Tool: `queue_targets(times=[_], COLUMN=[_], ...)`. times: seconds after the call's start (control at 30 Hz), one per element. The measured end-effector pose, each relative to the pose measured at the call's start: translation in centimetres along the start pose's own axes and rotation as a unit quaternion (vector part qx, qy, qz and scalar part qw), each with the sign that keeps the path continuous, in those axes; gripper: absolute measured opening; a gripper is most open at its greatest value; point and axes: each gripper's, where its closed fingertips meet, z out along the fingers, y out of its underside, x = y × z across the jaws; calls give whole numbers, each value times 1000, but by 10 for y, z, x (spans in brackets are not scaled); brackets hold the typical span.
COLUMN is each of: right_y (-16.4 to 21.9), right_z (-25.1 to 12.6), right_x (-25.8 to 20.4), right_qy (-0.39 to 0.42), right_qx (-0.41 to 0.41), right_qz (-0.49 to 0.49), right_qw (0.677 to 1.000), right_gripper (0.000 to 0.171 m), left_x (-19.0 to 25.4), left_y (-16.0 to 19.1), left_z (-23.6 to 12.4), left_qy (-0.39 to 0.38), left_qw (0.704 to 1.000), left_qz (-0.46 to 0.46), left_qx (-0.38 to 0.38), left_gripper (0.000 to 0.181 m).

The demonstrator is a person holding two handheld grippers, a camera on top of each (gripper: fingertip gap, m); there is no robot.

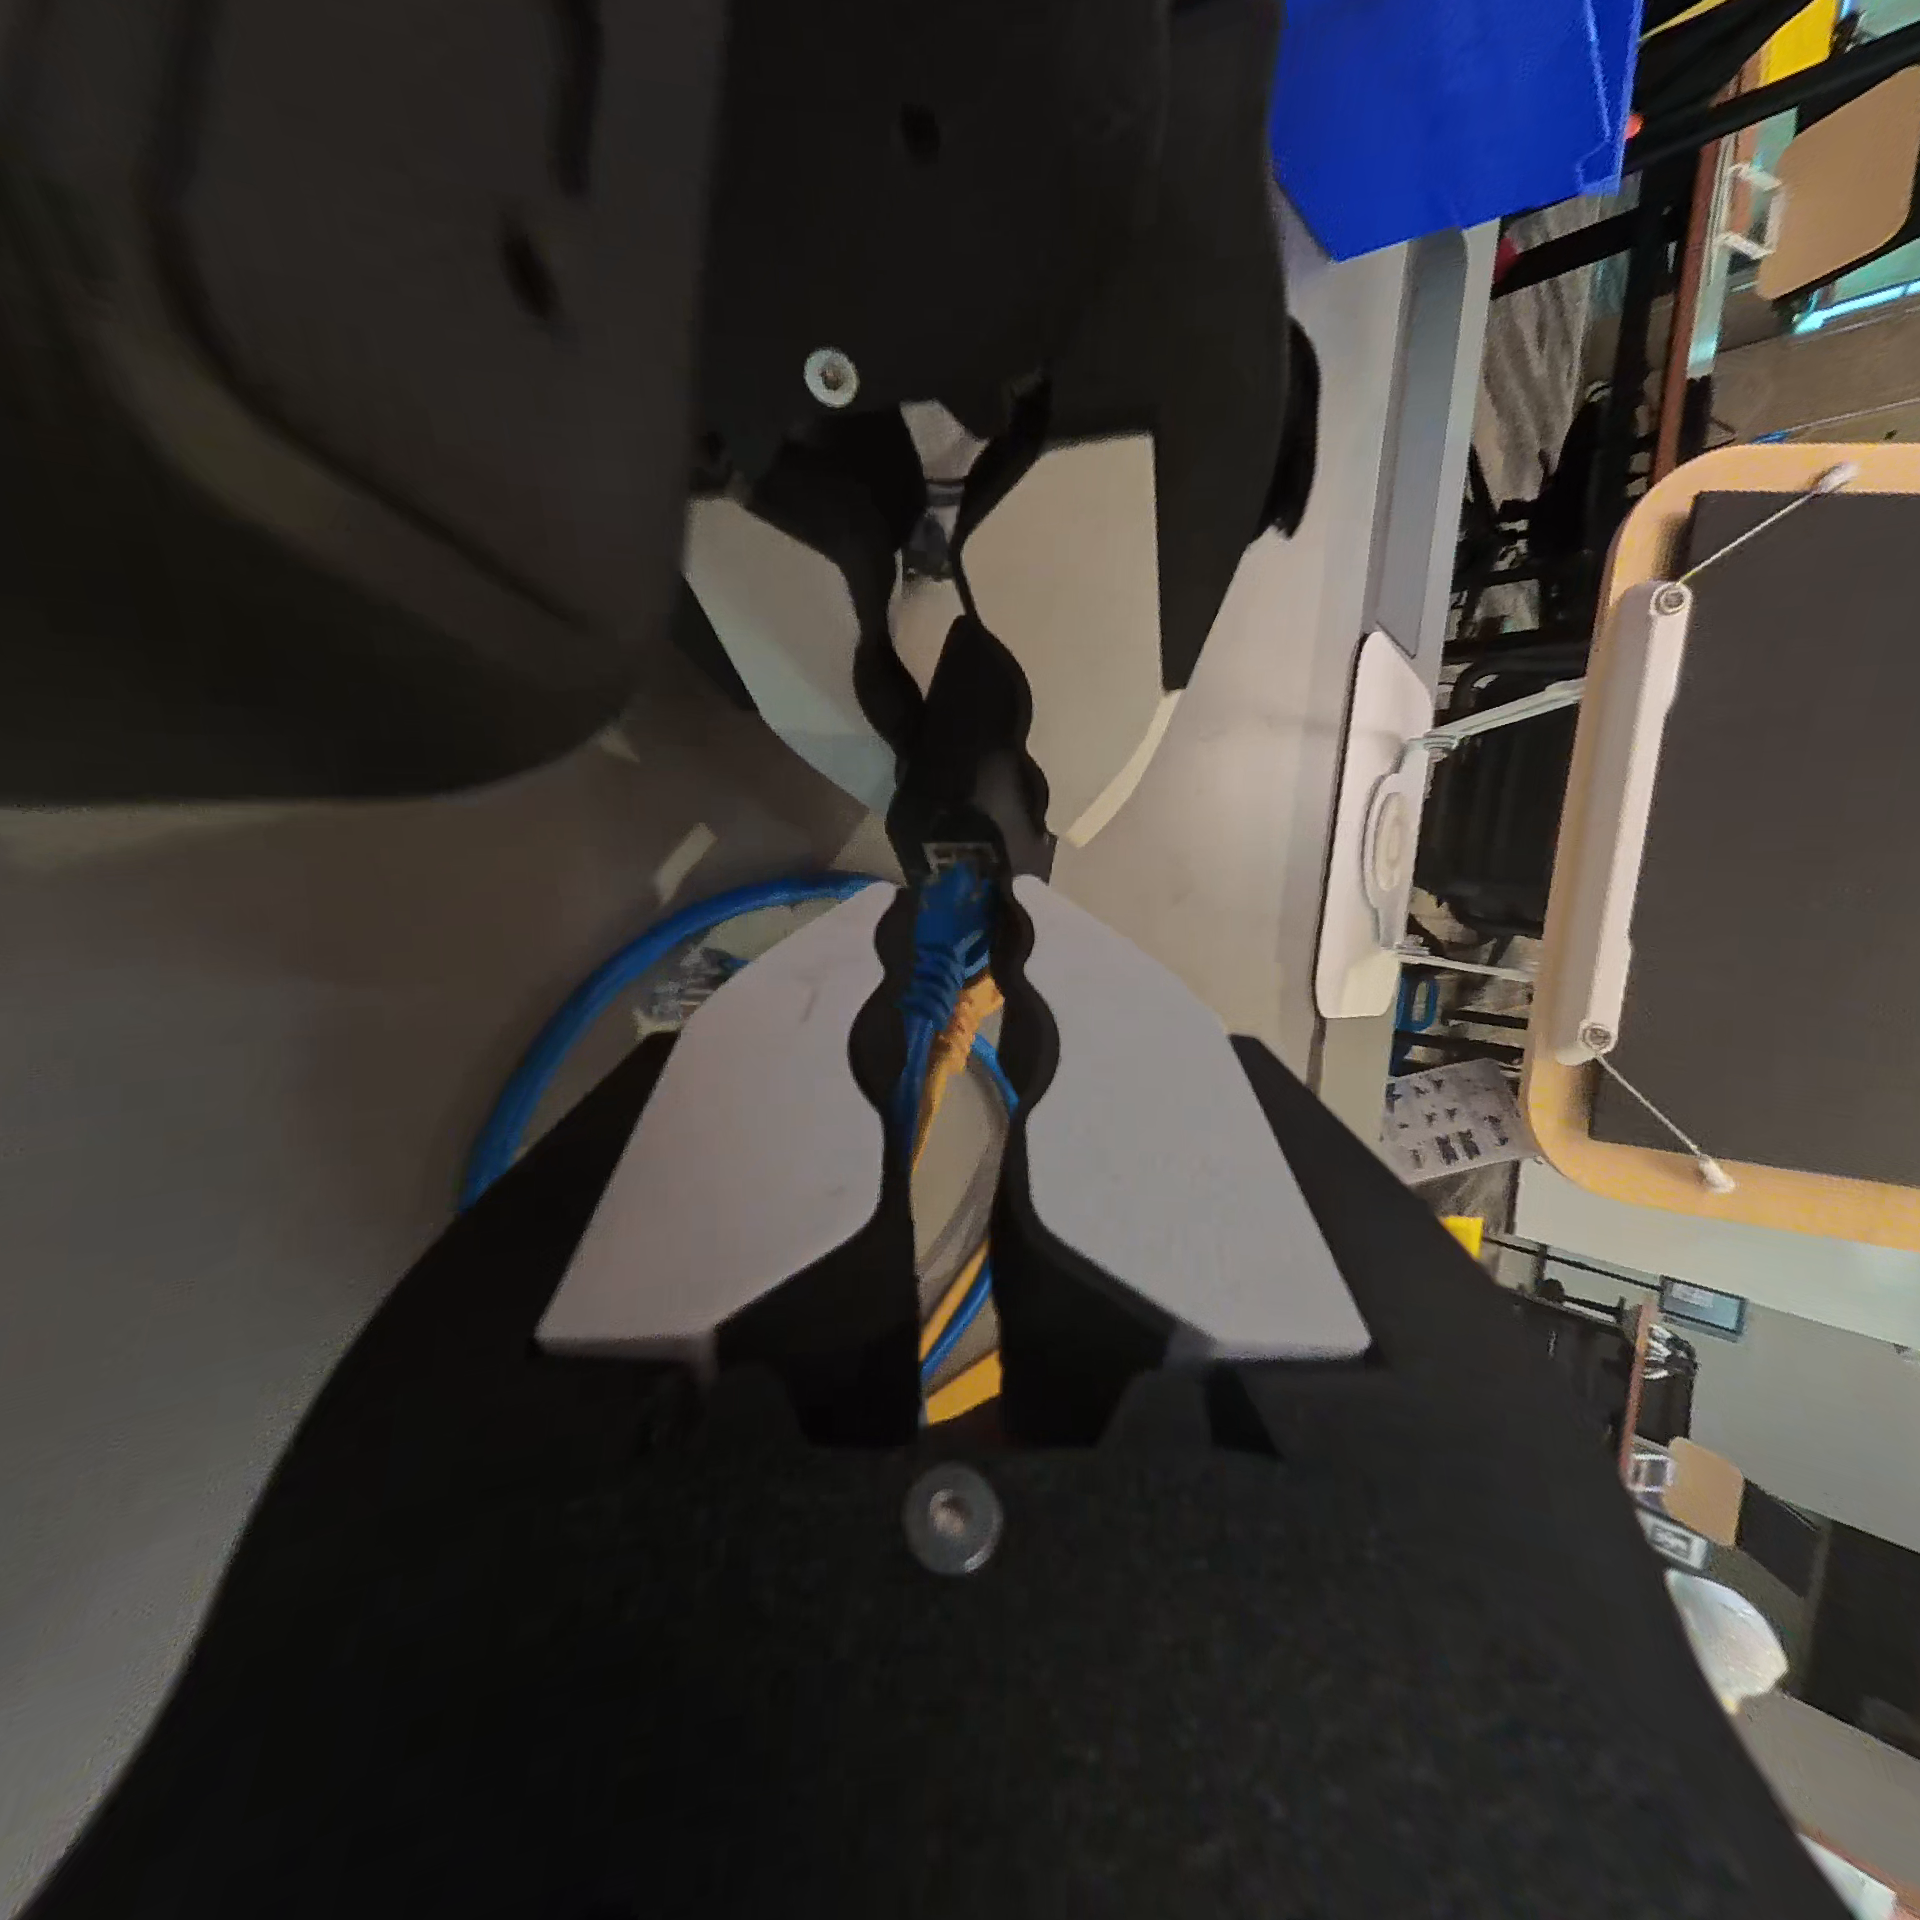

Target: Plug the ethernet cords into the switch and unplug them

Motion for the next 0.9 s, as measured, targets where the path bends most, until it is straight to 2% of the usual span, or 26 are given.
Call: queue_targets(times=[0.27, 0.33, 0.5, 0.53, 0.63, 0.7, 0.9], right_y=[2, 1, -5, -5, -2, -1, 5], right_z=[-1, -1, -10, -14, -23, -25, -20], right_x=[-1, 3, 2, 3, -3, -1, -5], right_qy=[-3, 19, -9, -17, -62, -59, -60], right_qx=[-3, 6, 23, 25, 27, 39, 30], right_qz=[19, 26, 134, 169, 282, 336, 382], right_qw=[1000, 999, 991, 985, 957, 939, 922], right_gripper=[13, 13, 15, 20, 17, 16, 12], left_x=[-1, -5, -6, -8, -13, -17, -17], left_y=[-1, 0, -5, -5, -2, -3, -6], left_z=[-1, 0, -3, -3, -3, -5, -7], left_qy=[-10, -23, -38, -45, -59, -72, -90], left_qw=[1000, 1000, 999, 999, 998, 996, 994], left_qz=[11, 8, 28, 30, 33, 44, 63], left_qx=[-5, -10, 0, -1, -3, -1, -6], left_gripper=[24, 24, 24, 24, 24, 24, 24])
